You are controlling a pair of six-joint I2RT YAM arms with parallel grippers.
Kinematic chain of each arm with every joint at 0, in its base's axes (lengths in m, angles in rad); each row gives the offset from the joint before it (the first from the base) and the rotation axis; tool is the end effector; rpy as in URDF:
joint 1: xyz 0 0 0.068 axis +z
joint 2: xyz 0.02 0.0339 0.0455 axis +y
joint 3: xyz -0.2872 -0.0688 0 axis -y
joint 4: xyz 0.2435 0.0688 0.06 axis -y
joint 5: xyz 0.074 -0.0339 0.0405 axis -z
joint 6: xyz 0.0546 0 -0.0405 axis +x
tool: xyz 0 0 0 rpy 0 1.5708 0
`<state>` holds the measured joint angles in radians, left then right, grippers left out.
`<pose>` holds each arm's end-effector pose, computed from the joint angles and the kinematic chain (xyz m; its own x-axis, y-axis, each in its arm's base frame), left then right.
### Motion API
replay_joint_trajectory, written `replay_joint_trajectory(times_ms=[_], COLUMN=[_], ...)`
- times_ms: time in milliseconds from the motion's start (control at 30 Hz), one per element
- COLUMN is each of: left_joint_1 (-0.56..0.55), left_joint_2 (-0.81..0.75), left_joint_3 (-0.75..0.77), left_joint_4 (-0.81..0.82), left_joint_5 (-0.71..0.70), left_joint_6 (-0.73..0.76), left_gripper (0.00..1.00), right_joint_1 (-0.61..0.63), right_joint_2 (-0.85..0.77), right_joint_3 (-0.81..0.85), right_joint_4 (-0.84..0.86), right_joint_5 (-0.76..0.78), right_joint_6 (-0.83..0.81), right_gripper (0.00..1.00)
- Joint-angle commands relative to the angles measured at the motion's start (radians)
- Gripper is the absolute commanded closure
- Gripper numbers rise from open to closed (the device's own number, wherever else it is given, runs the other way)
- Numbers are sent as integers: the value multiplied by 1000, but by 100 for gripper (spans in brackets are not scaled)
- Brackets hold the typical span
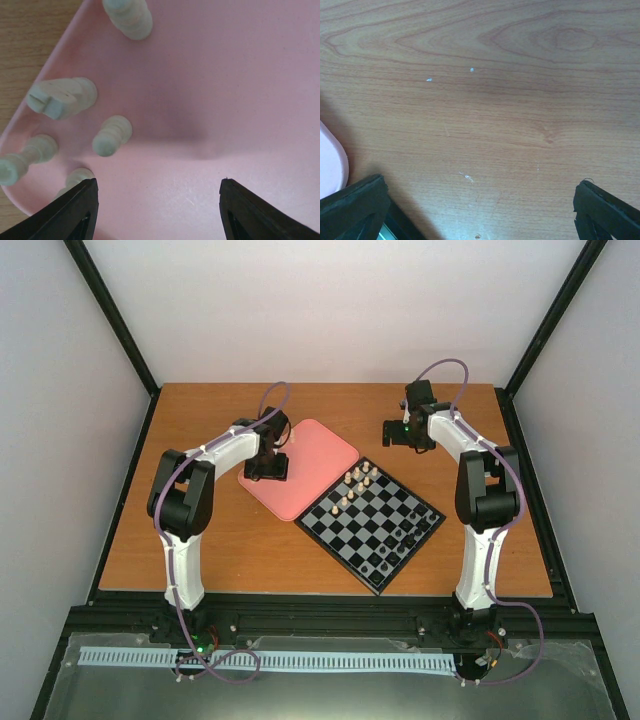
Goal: Set up the chess pieces on the board
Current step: Pick up the chess piece from the storage box.
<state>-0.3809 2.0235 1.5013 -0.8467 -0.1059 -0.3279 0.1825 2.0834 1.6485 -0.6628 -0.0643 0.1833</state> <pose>0.3849 -0.1479 0.1766 -0.9737 0.0450 -0.2232 0.0384 0.9987 0.0335 0.4571 0.0879 0.2012 -0.8990 0.0191 -0.4376 -0.0468 0.9891 0.1393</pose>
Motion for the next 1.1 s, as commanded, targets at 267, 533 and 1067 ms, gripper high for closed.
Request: replay_joint_trajectory(times_ms=[267, 533, 1067], left_joint_1=[26, 38, 48], left_joint_2=[50, 71, 86], left_joint_3=[84, 86, 91], left_joint_4=[24, 26, 41], left_joint_5=[-37, -54, -52], left_joint_6=[14, 11, 6], left_gripper=[36, 39, 55], right_joint_1=[-9, -11, -11], right_joint_2=[44, 45, 60], right_joint_3=[61, 58, 65], right_joint_4=[-20, -20, -25], right_joint_5=[2, 10, 4], right_joint_6=[-7, -9, -10], right_gripper=[0, 0, 0])
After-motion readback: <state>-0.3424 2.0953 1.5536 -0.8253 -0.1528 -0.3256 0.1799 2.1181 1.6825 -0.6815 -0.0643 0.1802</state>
